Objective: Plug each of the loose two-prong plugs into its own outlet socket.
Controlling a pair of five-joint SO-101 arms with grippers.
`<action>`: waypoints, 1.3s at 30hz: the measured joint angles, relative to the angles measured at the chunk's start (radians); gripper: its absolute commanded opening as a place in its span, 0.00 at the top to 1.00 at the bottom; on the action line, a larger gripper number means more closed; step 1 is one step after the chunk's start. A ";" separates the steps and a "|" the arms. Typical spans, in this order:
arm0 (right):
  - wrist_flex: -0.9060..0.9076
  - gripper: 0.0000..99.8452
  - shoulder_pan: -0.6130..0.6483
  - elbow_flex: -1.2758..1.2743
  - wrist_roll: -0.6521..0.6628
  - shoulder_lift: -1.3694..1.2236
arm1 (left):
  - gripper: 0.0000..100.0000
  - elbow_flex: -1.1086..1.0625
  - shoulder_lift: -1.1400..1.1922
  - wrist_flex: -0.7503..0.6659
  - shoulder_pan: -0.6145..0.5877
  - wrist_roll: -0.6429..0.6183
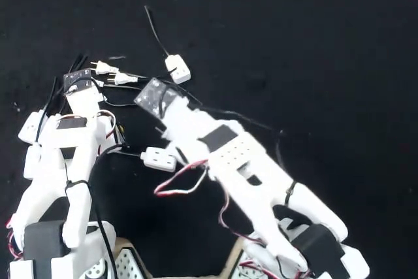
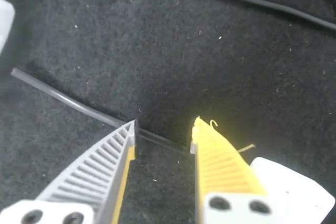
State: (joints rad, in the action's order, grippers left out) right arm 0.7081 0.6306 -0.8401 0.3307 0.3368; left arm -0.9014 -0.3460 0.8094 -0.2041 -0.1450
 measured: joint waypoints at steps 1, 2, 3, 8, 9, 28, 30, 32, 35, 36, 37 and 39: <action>-0.041 0.99 0.009 -0.029 -0.009 0.000 | 0.82 0.000 -0.005 0.000 0.000 0.000; -0.078 0.99 0.017 -0.058 -0.017 0.000 | 0.82 0.000 -0.015 0.002 0.000 0.000; -0.109 0.99 0.020 -0.087 -0.021 0.006 | 0.82 0.000 -0.034 0.009 0.000 0.000; -0.203 0.99 0.020 -0.172 -0.061 0.072 | 0.82 -0.032 -0.190 0.052 0.000 -0.023; -0.209 0.99 0.021 -0.181 -0.071 0.086 | 0.82 -0.055 -0.232 0.052 0.000 -0.029; -0.442 0.99 0.143 -0.318 -0.172 0.118 | 0.82 -0.420 -0.961 -0.002 0.121 -0.046; -0.453 0.99 0.143 -0.319 -0.172 0.118 | 0.82 -0.450 -1.031 -0.002 0.126 -0.046; -0.457 0.99 0.144 -0.319 -0.172 0.118 | 0.82 -0.479 -1.099 -0.002 0.126 -0.046; -0.457 0.99 0.144 -0.319 -0.172 0.118 | 0.82 -0.512 -1.185 -0.002 0.133 -0.046; -0.457 0.99 0.144 -0.319 -0.172 0.118 | 0.82 -0.525 -1.204 -0.002 0.144 -0.046; -0.457 0.99 0.144 -0.319 -0.172 0.118 | 0.82 -0.532 -1.227 0.008 0.158 -0.046; -0.457 0.99 0.144 -0.319 -0.172 0.118 | 0.82 -0.534 -1.272 0.032 0.190 -0.046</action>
State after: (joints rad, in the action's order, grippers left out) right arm 0.2509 0.7748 -1.1592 0.1588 0.4549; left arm -1.4354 -1.6180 0.8416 -0.0138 -0.1910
